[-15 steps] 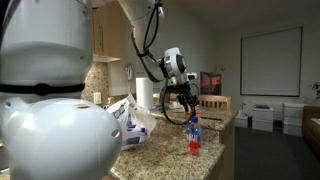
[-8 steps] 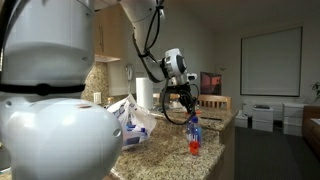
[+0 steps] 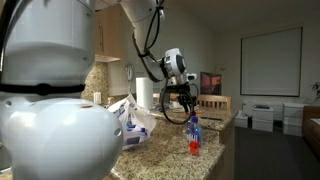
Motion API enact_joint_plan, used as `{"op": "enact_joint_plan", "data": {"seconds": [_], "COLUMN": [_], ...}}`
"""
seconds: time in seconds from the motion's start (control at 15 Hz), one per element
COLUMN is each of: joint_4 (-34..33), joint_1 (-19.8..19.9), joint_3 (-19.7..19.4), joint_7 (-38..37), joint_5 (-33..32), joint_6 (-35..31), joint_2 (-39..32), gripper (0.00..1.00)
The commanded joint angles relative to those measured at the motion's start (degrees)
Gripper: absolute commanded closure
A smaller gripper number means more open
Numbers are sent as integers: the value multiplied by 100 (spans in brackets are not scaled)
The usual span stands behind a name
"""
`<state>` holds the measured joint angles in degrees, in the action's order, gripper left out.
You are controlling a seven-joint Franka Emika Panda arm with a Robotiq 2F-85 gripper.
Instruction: Put the plastic bottles into the plastic bag
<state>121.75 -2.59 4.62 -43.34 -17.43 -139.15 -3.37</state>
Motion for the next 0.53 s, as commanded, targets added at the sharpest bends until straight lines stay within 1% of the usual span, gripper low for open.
{"op": "enact_joint_plan", "data": {"seconds": [0.0,0.13,0.2,0.27,0.33,0.47], "joint_4": [-160,-202,-177,0,-91,-94], "joint_1": [-75,-73,-83,-98,-104,-133], "joint_3": [-81,-88,-74,-34,-110,-94], "joint_7": [158,215,269,378,115,188], "joint_5": [288,452,589,836,500,666], "joint_6": [137,178,189,175,17,35], "joint_2": [-120,-160,-128,96,-109,-73], "gripper": [20,7,2,0,11,0]}}
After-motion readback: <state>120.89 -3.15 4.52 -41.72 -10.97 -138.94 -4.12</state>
